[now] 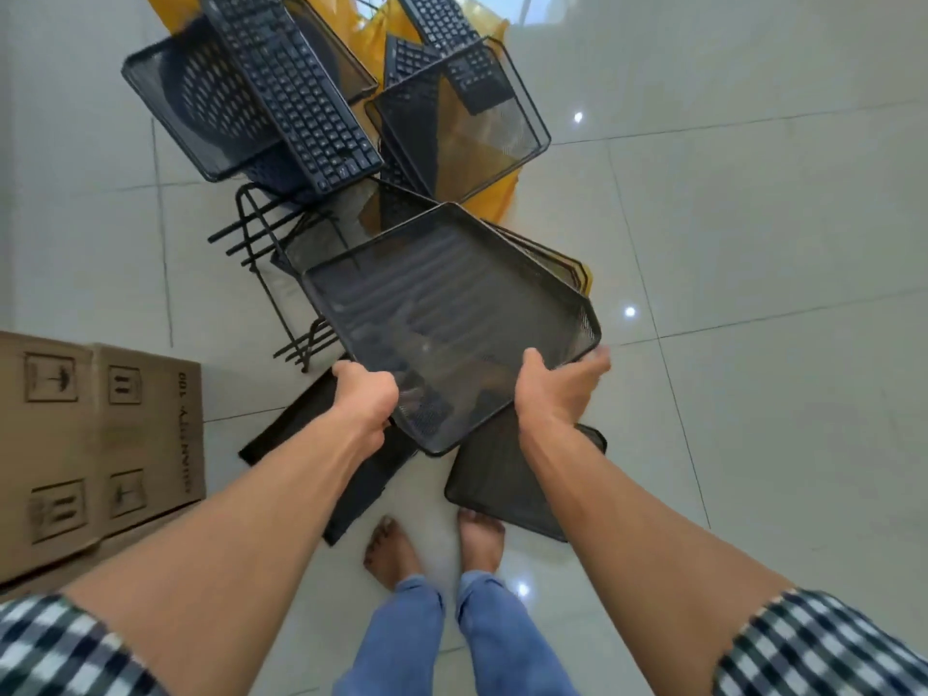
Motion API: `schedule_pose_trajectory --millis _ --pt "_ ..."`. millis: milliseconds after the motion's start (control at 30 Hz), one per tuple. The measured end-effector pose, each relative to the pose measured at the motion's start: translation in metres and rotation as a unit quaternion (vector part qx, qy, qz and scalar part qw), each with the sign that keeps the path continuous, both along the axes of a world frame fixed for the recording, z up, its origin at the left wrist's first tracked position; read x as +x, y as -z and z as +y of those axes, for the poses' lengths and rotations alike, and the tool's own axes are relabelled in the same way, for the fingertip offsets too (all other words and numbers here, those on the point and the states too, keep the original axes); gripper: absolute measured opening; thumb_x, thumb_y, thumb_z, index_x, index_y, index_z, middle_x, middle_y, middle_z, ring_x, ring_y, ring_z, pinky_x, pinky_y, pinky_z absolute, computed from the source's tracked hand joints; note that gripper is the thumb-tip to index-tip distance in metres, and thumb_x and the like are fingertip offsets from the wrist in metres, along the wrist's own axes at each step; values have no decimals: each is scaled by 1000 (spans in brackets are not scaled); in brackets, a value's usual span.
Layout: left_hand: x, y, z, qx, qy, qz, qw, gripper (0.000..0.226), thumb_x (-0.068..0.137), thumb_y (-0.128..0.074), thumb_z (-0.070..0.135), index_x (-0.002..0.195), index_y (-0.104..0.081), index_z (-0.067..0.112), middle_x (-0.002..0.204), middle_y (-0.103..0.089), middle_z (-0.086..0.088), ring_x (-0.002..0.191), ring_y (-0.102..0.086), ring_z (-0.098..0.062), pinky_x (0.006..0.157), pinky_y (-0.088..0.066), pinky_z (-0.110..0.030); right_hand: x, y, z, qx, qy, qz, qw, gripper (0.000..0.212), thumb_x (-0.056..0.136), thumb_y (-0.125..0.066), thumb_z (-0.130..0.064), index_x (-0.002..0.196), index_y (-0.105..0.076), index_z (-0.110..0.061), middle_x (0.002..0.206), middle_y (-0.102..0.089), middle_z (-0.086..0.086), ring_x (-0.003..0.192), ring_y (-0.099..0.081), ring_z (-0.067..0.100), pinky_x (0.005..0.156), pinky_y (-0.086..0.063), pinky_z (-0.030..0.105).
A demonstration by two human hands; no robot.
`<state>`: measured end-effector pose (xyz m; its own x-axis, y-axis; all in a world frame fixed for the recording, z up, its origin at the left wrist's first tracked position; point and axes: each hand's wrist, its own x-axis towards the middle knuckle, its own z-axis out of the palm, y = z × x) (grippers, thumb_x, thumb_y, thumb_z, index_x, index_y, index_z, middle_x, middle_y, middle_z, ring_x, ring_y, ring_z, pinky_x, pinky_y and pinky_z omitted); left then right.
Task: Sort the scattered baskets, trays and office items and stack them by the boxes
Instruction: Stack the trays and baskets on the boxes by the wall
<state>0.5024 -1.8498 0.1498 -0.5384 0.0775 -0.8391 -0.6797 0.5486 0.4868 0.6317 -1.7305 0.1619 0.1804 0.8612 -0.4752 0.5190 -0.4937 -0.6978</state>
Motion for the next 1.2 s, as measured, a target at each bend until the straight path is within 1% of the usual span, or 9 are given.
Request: schedule_pose_trajectory --millis 67,233,333,467,567,667,967,1100,1200 --pt "12 -35 -24 -6 11 18 1000 34 96 -45 -7 122 -36 12 101 -54 -3 69 -63 -14 42 -53 -25 23 -32 -4 17 -16 -31 999 85 88 -73 -24 155 -21 -19 151 -42 10 126 -55 29 101 -43 32" --pt "24 -115 -89 -13 52 76 996 33 93 -42 -11 120 -39 10 117 -58 -18 93 -67 -29 71 -61 -44 70 -112 -25 1 -142 -79 987 27 90 -69 -28 115 -61 -22 106 -67 -2 98 -65 22 80 -49 31" --pt "24 -161 -123 18 61 95 993 40 92 -38 -17 123 -41 7 108 -64 -12 75 -71 -17 52 -58 -30 78 -154 -40 -28 -214 -98 972 27 91 -68 -39 109 -62 -20 104 -67 1 90 -61 20 62 -41 26" --pt "23 -219 -161 35 50 121 991 41 93 -38 -20 121 -40 9 105 -63 -11 66 -73 -13 55 -59 -29 59 -191 -47 -24 -340 -110 934 46 91 -65 -51 120 -63 -15 118 -67 6 109 -62 30 84 -45 32" --pt "28 -255 -183 36 45 151 987 38 96 -41 -13 123 -43 14 118 -62 -14 99 -70 -30 84 -60 -48 35 -210 -52 -24 -417 -78 905 41 95 -63 -45 123 -65 -16 117 -69 4 108 -64 30 82 -45 32" --pt "35 -282 -196 26 2 215 976 36 97 -45 -8 126 -48 14 122 -62 -11 113 -62 -30 99 -51 -55 14 -227 -57 -17 -457 -39 888 29 100 -58 -36 118 -69 -17 108 -71 4 92 -61 23 79 -46 33" --pt "70 -329 -231 -13 -157 307 939 29 104 -46 5 132 -55 3 128 -64 -13 115 -61 -27 100 -48 -37 -46 -278 -85 29 -535 1 845 31 102 -52 -34 123 -66 -14 118 -69 7 106 -61 30 90 -50 39" --pt "87 -337 -253 -64 -238 331 911 33 107 -41 9 138 -52 6 131 -61 -11 122 -57 -30 109 -43 -45 -67 -291 -116 40 -576 24 816 17 101 -54 -32 100 -66 -20 100 -70 4 93 -60 27 82 -48 37" --pt "98 -344 -281 -101 -296 329 891 26 107 -40 14 127 -57 11 121 -64 -9 113 -60 -30 102 -48 -48 -79 -300 -151 48 -617 37 785 16 100 -55 -29 104 -68 -19 97 -67 1 96 -61 28 79 -44 33"
